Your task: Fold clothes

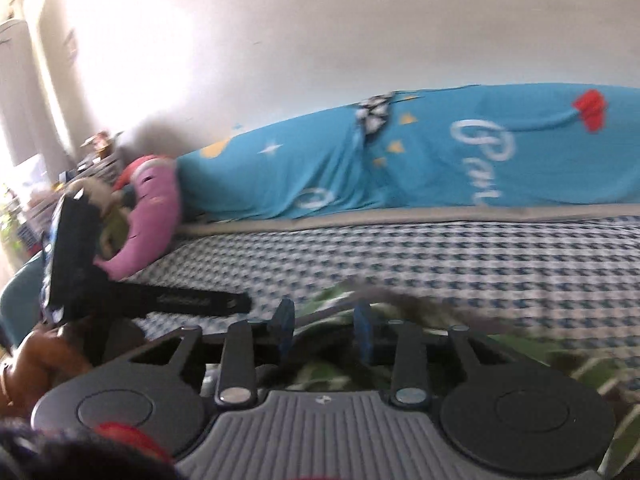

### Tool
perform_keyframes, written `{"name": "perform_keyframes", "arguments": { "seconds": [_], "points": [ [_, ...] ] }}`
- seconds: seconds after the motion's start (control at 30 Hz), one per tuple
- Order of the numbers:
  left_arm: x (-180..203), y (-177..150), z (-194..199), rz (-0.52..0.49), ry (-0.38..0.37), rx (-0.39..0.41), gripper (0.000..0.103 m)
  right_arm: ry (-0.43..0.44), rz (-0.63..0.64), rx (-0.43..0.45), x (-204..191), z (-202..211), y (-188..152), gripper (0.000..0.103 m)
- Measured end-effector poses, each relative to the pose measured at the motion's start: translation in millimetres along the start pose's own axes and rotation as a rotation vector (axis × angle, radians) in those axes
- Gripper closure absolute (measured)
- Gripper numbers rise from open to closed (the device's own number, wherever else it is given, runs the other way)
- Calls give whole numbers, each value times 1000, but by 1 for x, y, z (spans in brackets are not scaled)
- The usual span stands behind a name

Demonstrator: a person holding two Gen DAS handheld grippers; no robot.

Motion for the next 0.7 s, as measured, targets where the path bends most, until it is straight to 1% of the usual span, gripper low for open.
{"name": "perform_keyframes", "arguments": {
  "seconds": [0.13, 0.27, 0.37, 0.47, 0.6, 0.7],
  "points": [
    [5, 7, -14, 14, -71, -18, 0, -84, -25, 16, 27, 15, 2, 68],
    [10, 11, -30, 16, -108, -46, 0, -166, -83, 35, 59, 27, 4, 67],
    [16, 14, -39, -13, -136, -63, 0, -216, -127, 35, 81, 31, 3, 66],
    [18, 16, -46, -23, -160, -78, 0, -219, -156, 12, 94, 27, 1, 63],
    [24, 17, -55, -52, -182, -90, 0, -222, -145, -23, 103, 19, -2, 56],
    [30, 19, -61, -68, -203, -99, 0, -230, -162, -32, 114, 13, -5, 56]
  ]
}}
Point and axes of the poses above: each gripper's, at about its wrist camera, not at the fingertips, and z roughly against the way its jaws point, x to its right, y to its top, the point moved 1 cm from there along -z, roughly the way its jaws point, and after that the axes turned 15 degrees about y, right-handed, at the moved point
